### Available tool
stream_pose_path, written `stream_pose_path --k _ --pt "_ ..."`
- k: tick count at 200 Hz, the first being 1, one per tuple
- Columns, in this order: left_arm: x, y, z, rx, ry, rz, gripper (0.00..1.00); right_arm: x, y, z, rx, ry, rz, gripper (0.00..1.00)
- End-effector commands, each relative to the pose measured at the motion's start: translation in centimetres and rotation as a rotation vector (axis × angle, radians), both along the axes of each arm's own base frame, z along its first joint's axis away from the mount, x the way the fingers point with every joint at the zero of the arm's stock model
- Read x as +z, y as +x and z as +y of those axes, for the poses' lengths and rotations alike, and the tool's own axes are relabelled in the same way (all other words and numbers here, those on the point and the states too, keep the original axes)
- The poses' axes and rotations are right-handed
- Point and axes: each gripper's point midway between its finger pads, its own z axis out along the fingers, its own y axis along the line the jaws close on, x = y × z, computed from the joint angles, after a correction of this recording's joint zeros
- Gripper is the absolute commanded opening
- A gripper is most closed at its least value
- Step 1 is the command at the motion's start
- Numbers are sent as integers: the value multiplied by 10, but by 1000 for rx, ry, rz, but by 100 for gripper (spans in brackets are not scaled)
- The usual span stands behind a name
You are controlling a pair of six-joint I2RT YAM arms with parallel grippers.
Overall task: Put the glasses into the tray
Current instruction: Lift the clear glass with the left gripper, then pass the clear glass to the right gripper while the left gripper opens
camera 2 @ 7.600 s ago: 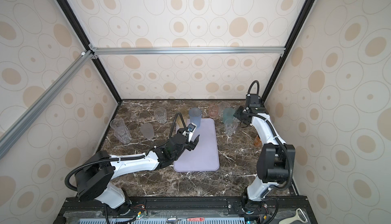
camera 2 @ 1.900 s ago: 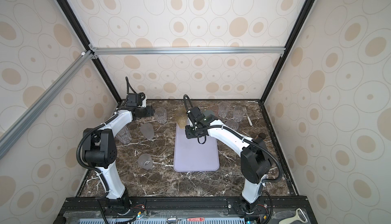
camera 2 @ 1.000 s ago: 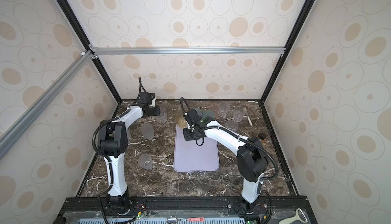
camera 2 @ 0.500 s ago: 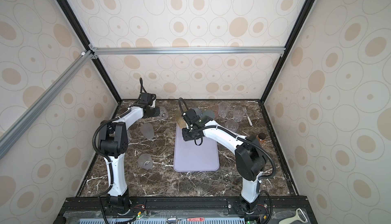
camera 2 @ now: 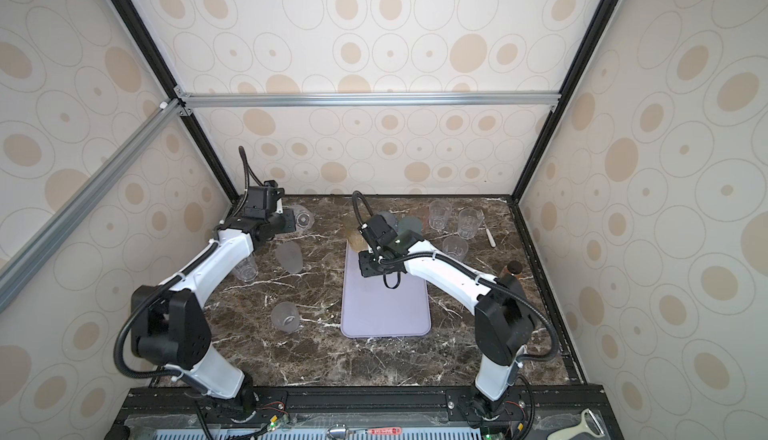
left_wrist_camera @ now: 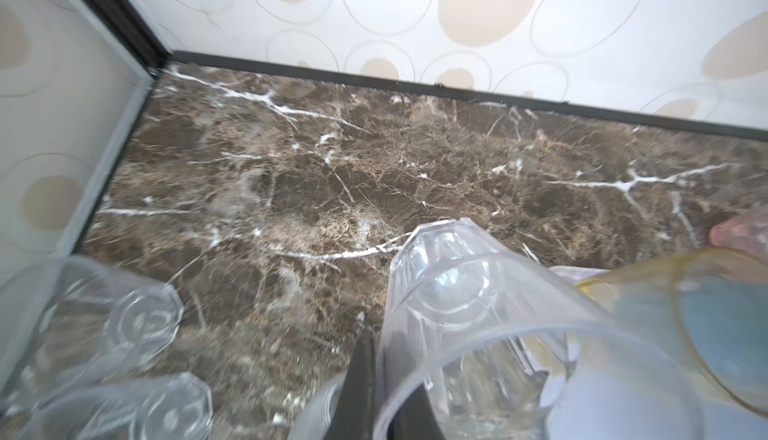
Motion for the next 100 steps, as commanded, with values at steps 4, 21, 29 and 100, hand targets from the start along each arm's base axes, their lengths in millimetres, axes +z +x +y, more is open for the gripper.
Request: stream_pose_path --k 4,21,29,100 --pt "6 -33 -21 18 -49 -11 0 41 2 -6 -66 79 -114 38" --pt "1 -55 -45 -25 -71 10 0 51 -2 -6 -74 112 -134 38" --pt "-3 -64 -57 -50 -81 22 0 55 -5 -4 -67 128 -136 39" --pt "-45 -110 -139 -234 -130 182 0 39 -24 13 -32 145 -97 42"
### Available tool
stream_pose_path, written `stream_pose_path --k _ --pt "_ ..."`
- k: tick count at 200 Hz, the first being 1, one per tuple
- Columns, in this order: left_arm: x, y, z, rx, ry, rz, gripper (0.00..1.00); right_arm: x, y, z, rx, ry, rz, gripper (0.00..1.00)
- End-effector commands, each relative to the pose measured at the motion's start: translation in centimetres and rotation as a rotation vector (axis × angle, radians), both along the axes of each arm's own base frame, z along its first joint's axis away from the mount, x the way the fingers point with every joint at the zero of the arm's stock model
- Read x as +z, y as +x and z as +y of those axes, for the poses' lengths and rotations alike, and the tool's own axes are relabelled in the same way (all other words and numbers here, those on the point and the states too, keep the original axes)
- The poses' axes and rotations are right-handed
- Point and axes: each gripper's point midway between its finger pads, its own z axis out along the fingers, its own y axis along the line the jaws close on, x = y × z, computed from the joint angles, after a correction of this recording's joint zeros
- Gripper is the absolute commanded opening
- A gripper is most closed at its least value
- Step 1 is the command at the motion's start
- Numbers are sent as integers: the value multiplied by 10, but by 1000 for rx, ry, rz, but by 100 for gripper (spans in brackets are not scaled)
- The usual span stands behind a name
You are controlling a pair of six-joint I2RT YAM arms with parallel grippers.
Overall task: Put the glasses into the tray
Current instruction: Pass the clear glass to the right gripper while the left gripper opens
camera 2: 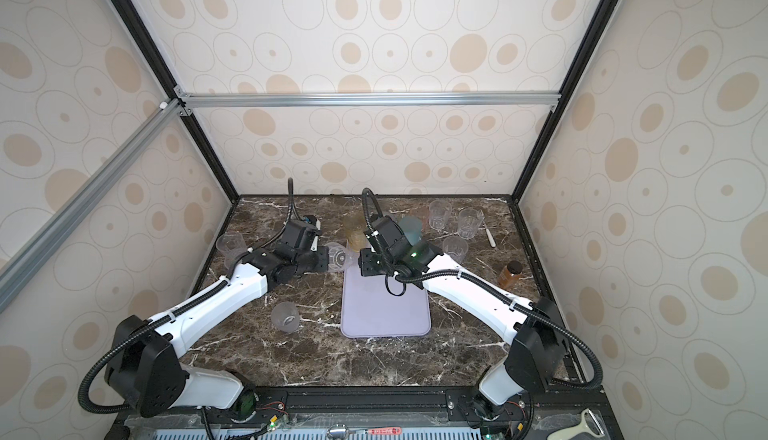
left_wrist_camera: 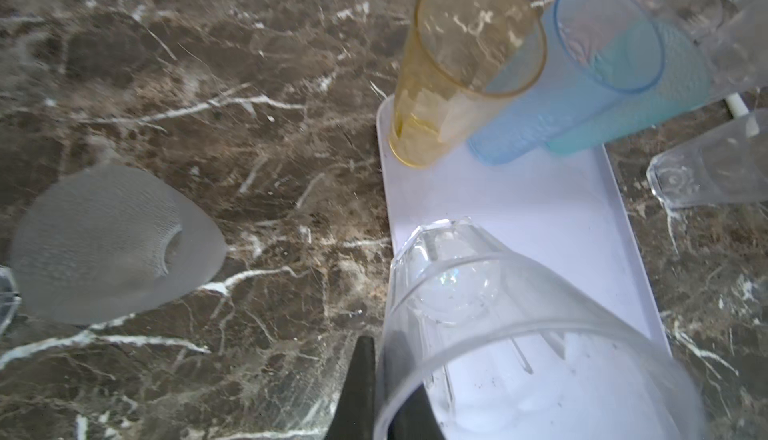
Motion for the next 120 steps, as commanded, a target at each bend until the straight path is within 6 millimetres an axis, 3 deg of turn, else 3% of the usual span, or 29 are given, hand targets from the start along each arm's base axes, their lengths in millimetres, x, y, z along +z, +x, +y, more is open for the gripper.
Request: stream_pose_path --k 1,40,120 --pt "2 -5 -18 5 -49 17 0 -6 -2 6 -9 22 16 43" --pt "-10 -9 -33 -26 -40 45 0 -1 4 16 -11 48 -4 45" --pt "-11 -13 -49 -67 -90 66 3 -45 17 18 -17 -174 -37 36"
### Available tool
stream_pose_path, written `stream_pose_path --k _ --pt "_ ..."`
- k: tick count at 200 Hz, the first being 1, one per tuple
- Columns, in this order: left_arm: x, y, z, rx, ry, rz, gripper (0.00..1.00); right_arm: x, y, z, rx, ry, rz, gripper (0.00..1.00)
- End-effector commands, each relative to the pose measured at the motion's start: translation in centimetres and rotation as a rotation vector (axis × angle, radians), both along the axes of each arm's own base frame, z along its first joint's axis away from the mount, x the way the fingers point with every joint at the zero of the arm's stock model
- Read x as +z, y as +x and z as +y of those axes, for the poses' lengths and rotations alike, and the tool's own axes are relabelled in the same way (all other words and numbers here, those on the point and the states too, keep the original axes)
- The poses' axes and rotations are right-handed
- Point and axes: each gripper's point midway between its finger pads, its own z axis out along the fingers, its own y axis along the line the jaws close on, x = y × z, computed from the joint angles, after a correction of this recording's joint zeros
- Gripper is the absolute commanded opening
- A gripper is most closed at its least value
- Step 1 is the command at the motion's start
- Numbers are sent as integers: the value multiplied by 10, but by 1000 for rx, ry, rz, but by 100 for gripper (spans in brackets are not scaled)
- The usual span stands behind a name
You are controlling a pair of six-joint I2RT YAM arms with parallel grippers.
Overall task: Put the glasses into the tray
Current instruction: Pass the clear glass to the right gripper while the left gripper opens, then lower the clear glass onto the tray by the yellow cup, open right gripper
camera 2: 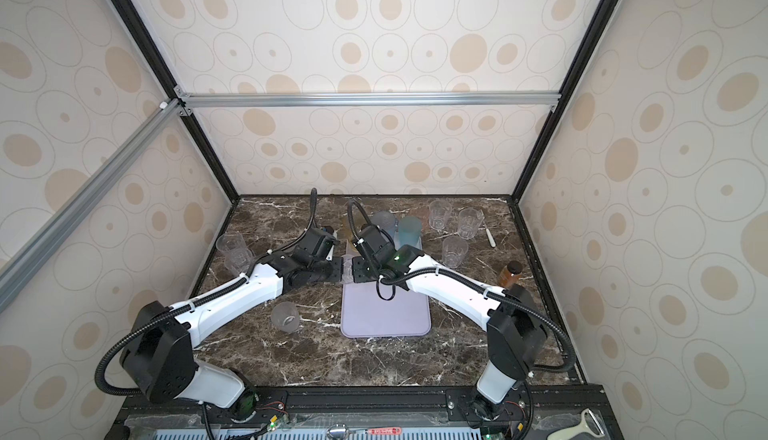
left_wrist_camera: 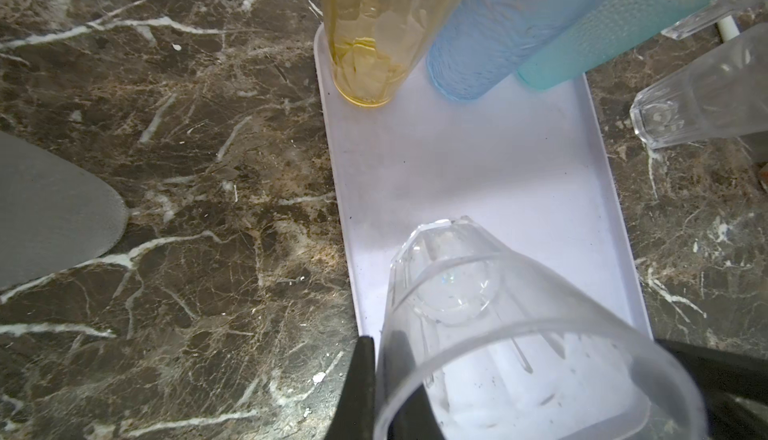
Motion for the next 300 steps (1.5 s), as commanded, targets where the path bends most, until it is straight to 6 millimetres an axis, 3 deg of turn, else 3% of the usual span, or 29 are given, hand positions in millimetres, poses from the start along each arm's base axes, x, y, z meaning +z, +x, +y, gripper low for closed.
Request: stream_pose_path --k 1,70,145,181,226,255,300 --pt "15 4 -13 0 -62 -22 3 2 8 -1 -11 -80 -63 35" --pt "21 1 -23 -29 -102 -26 17 -11 22 -10 -59 -230 -102 5" --pt "36 -4 -20 -37 -135 -68 26 -16 23 -17 -57 -266 -81 0" --pt "31 -8 -18 -49 -124 -67 29 -23 24 -23 -57 -262 -37 0" --pt "34 -6 17 16 -47 -145 33 -28 31 -28 -16 -217 80 0" --pt "30 -7 40 72 -24 -213 34 -28 37 -27 31 -274 118 0" --pt "40 -10 70 156 -28 -331 38 -30 61 -22 19 -301 146 0"
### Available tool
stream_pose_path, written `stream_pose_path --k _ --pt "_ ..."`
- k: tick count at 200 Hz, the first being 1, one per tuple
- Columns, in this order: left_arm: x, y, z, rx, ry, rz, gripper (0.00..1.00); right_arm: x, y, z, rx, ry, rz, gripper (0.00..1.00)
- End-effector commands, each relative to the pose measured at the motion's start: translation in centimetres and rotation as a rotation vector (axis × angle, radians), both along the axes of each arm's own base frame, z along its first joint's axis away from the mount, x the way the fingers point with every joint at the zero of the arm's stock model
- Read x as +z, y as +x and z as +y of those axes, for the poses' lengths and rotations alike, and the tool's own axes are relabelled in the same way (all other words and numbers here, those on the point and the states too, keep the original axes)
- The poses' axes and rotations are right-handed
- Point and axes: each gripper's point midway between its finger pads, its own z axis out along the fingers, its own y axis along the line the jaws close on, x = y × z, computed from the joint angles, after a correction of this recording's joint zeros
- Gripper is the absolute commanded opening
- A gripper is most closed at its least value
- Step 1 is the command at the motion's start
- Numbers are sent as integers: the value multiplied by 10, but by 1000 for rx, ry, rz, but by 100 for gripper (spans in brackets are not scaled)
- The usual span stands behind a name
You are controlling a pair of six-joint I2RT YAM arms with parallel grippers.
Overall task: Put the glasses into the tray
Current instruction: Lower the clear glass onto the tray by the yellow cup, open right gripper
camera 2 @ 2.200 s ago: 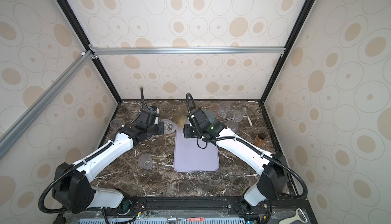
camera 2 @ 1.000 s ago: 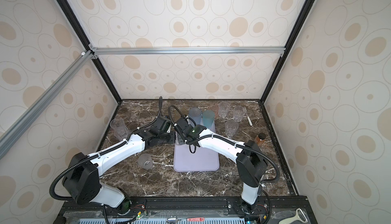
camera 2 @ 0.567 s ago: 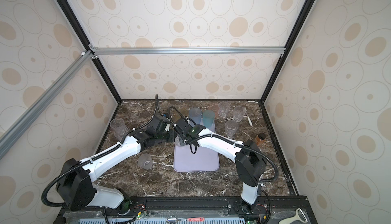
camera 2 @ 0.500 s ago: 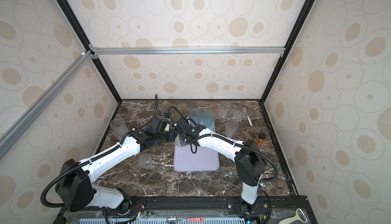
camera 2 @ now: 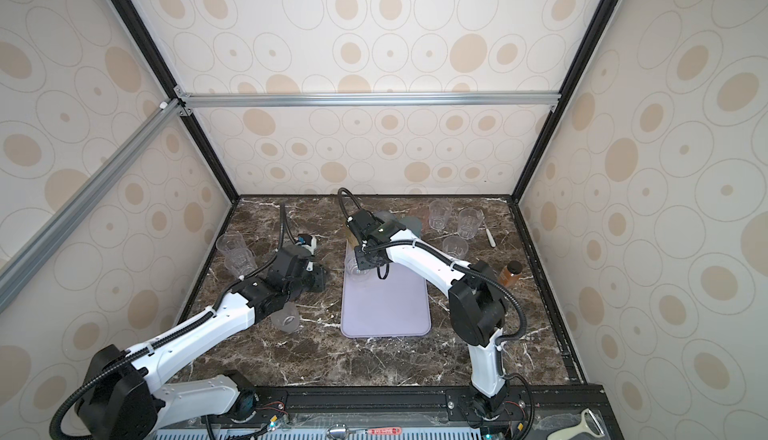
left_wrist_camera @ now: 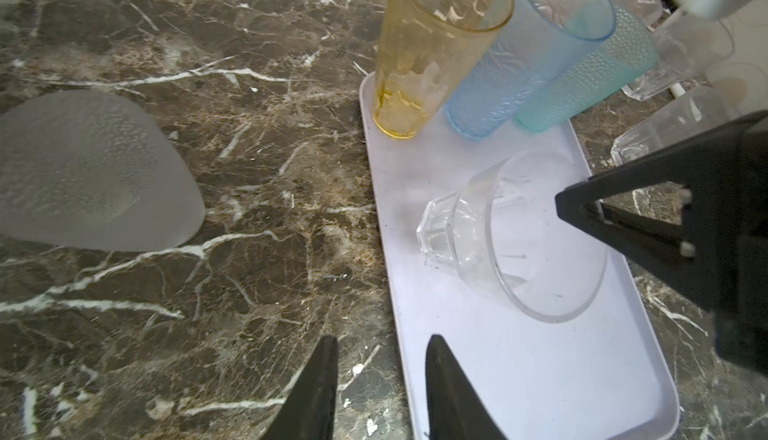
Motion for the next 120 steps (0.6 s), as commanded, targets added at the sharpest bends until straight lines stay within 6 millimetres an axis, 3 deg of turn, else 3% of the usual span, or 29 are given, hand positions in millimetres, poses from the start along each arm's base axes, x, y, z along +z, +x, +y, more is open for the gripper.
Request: stream_pose_path --k 1,50,120 --pt "23 10 17 67 3 -124 38 0 5 -1 12 -35 38 0" --pt "20 6 42 126 15 -181 43 -3 15 5 3 -37 41 0" --pt "15 11 42 104 28 -211 49 -20 23 8 -8 -44 70 0"
